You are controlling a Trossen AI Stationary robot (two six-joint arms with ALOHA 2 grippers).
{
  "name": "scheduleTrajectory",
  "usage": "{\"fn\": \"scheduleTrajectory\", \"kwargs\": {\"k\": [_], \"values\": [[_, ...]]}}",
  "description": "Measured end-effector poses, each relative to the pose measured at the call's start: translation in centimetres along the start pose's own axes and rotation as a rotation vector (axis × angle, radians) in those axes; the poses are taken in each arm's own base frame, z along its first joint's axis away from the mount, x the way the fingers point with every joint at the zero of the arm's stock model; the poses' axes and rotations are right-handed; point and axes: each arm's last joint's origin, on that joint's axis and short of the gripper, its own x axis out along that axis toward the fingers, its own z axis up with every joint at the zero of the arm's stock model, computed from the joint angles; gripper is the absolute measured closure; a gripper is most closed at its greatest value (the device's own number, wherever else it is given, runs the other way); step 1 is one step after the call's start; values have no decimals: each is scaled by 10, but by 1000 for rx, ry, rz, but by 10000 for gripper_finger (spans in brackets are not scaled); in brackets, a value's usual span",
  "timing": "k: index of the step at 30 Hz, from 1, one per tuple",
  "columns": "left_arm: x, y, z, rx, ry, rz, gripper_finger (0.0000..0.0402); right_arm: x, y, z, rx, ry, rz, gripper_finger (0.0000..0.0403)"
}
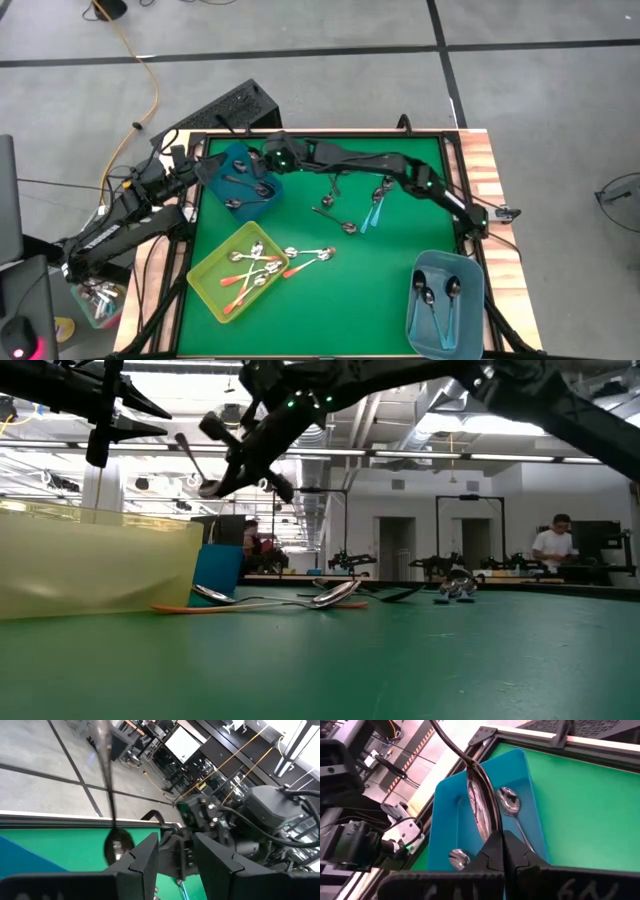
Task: Sort silverware by color (type)
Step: Put the black spoon into the dark blue bin
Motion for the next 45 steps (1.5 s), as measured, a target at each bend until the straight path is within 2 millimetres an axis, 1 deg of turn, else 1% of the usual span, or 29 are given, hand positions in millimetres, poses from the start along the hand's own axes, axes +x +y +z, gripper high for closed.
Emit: {"fn": "scheduleTrajectory", "kwargs": {"k": [3,7,11,15,18,32,35,38,39,45], "values": [[0,0,0,0,0,1,292,11,-2,-7,22,13,35,402],[0,0,0,0,0,1,292,21,-5,-22,33,65,18,402],[0,0,0,0,1,0,292,25,-7,-33,7,104,-17,402],[0,0,0,0,1,1,292,21,-8,-35,-61,99,-83,402],[0,0,0,0,1,1,292,22,-11,-37,-98,109,-111,402],[0,0,0,0,0,1,292,21,-10,-39,-163,66,-165,402],[0,0,0,0,1,1,292,29,-10,-44,-169,43,-166,402],[0,0,0,-2,1,1,292,35,-16,-54,-170,105,-170,402],[0,0,0,-1,1,1,292,39,-15,-58,-172,100,-163,402],[0,0,0,-2,6,-4,292,39,-17,-62,-184,125,-181,402]]}}
